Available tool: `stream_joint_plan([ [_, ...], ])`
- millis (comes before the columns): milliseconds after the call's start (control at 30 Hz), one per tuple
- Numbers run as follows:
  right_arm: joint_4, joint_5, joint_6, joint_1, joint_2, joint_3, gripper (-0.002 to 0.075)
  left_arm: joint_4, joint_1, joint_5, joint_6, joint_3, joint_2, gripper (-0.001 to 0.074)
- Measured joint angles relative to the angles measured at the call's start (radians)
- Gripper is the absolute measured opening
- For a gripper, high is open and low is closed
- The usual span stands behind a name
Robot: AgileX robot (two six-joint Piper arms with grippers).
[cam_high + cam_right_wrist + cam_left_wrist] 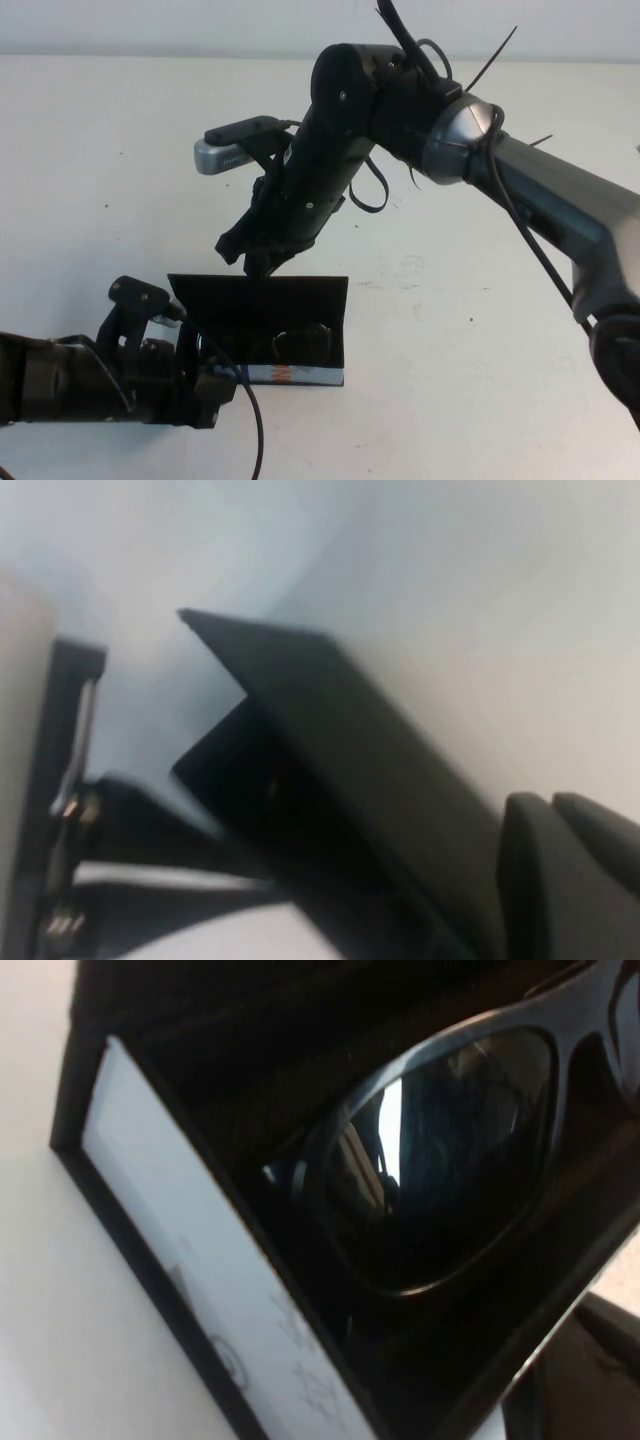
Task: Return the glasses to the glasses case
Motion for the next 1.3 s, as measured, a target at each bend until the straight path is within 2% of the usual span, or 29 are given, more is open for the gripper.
stream_joint_plan([
  [400, 0.028, -0.004, 0.002, 0.034, -0.104, 0.318, -0.0013, -0.002, 0.0, 0.0, 0.0, 0.0, 0.0, 0.0],
  [567, 0.019, -0.008, 0.002, 0.034, -0.106, 0.345, -0.0013, -0.002, 0.0, 0.0, -0.004, 0.0, 0.0, 0.0],
  [867, 0.01, -0.008, 0.007, 0.035, -0.162, 0.35, -0.0013, 0.077, 0.0, 0.002, -0.123, 0.017, -0.036, 0.0],
  [1067, -0.034, -0.008, 0.086, 0.037, -0.294, 0.352, -0.0013, 0.092, -0.023, 0.031, -0.204, 0.028, -0.187, 0.0],
  [1300, -0.112, 0.0, 0.19, 0.038, -0.494, 0.354, -0.0013, 0.11, -0.084, 0.054, -0.295, 0.029, -0.471, 0.0],
])
